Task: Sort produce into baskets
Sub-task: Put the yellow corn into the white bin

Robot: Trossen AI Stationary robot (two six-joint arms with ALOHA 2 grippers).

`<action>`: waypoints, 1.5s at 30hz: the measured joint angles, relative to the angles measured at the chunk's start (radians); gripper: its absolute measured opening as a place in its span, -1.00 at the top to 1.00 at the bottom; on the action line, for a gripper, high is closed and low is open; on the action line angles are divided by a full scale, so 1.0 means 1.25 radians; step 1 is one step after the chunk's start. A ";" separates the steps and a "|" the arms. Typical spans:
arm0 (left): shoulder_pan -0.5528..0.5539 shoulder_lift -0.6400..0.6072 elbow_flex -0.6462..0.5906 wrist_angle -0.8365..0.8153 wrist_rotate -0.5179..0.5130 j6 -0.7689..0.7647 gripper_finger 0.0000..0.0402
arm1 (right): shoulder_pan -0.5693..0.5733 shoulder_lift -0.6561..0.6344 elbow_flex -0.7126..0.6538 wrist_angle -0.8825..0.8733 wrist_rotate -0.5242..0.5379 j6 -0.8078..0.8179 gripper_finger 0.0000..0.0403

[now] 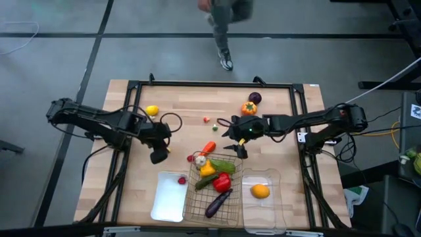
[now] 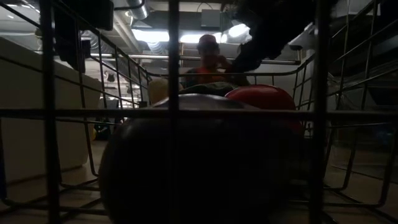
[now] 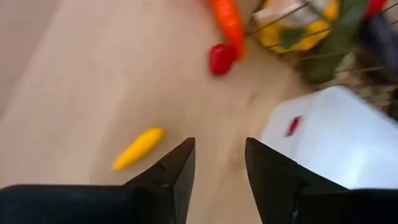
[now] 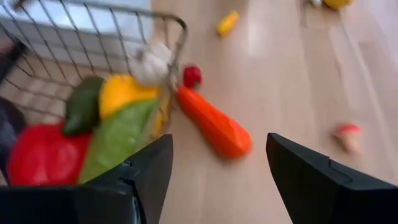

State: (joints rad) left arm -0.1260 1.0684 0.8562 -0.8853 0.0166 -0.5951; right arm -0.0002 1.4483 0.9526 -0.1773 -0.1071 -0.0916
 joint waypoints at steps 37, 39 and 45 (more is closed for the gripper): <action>0.019 0.017 -0.312 0.257 -0.084 0.273 0.32 | -0.074 -0.258 -0.033 -0.406 0.149 0.049 -0.28; 0.019 0.017 -0.328 0.280 -0.092 0.278 0.32 | -0.084 -0.258 -0.044 -0.393 0.149 0.049 -0.28; 0.019 0.017 -0.343 0.300 -0.114 0.322 0.32 | -0.128 -0.258 -0.104 -0.321 0.139 0.049 -0.28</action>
State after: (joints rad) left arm -0.1020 1.0893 0.4271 -0.5103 -0.1261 -0.1926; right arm -0.1602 1.1259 0.8224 -0.5785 0.0663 -0.0299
